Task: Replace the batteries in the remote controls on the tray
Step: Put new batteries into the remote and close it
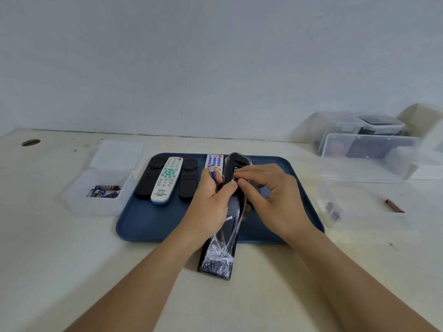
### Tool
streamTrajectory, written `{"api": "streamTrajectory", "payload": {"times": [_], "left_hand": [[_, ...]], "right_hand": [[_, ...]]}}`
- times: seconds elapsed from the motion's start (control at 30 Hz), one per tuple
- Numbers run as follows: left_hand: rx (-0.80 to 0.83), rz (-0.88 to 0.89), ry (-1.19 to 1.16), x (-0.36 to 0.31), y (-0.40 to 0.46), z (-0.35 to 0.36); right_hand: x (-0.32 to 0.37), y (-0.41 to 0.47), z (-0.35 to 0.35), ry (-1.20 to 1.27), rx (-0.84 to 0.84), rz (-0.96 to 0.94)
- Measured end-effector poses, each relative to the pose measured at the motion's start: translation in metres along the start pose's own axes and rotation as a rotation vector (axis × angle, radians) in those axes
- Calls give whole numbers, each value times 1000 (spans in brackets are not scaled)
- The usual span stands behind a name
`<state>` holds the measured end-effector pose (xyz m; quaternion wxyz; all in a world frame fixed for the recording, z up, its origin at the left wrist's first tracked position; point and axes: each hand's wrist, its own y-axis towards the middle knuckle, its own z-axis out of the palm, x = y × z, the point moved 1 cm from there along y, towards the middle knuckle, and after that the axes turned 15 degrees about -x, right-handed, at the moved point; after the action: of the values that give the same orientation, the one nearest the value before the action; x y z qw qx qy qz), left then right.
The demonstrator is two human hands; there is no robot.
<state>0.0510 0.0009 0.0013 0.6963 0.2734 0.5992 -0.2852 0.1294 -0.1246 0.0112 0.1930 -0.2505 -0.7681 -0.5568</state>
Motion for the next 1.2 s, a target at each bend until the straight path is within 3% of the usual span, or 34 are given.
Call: {"api": "streamTrajectory", "payload": {"times": [0.13, 0.23, 0.33, 0.47, 0.6, 0.77, 0.87, 0.97, 1.2], "left_hand": [[-6, -40, -6, 2, 2, -4], [-8, -28, 24, 1, 1, -3], [16, 58, 109, -3, -3, 1], [83, 182, 253, -4, -8, 6], [107, 263, 349, 2, -7, 10], [137, 206, 294, 1, -12, 10], [189, 75, 194, -2, -16, 12], [170, -18, 140, -3, -16, 13], [97, -101, 7, -5, -15, 12]], "right_hand": [[0, -1, 1, -51, 39, -48], [5, -3, 2, -13, -30, -63], [13, -1, -2, 101, -90, 49], [22, 3, 1, 217, 37, 171], [22, 4, 6, 194, 35, 150], [16, 3, 6, 239, 11, 236], [16, 7, 3, 389, -46, 434], [7, 21, -13, 544, -215, 614], [-4, 25, -28, 368, -107, 532]]}}
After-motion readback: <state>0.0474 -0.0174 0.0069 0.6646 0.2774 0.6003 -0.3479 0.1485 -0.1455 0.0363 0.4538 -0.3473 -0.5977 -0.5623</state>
